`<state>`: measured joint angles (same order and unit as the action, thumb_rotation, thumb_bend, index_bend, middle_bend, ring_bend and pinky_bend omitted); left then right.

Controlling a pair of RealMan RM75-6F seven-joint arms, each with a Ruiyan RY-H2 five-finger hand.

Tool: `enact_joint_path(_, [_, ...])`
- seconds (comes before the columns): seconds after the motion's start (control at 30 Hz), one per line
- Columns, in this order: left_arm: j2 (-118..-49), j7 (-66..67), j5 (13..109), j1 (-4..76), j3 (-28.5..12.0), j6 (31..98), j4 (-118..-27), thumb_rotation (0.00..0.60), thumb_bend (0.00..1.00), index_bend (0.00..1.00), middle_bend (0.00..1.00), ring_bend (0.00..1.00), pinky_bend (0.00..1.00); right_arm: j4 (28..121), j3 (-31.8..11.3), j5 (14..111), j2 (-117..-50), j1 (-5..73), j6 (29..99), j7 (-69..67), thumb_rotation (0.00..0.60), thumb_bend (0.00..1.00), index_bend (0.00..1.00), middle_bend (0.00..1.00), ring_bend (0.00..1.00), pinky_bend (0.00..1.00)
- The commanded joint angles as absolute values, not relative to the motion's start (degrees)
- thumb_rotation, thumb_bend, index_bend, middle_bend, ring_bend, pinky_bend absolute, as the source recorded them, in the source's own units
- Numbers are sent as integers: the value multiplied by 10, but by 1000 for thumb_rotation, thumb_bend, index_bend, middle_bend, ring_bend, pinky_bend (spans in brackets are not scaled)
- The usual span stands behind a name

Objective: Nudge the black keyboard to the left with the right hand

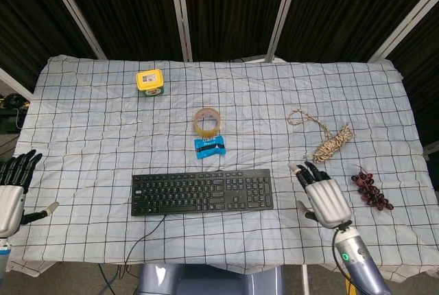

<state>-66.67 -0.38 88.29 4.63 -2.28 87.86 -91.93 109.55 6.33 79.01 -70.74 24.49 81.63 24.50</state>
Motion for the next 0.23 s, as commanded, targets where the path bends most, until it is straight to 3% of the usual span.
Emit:
enact_joint_path(0.03, [-667, -1, 884, 46, -22, 879, -918, 600, 0, 0, 0, 0, 0, 1017, 96, 884, -665, 181, 896, 178, 600, 144, 0, 0, 0, 83])
enact_joint_path(0.23, [-669, 6, 885, 47, -22, 880, -916, 600, 0, 0, 0, 0, 0, 952, 84, 901, -676, 139, 947, 157, 600, 46, 0, 0, 0, 0])
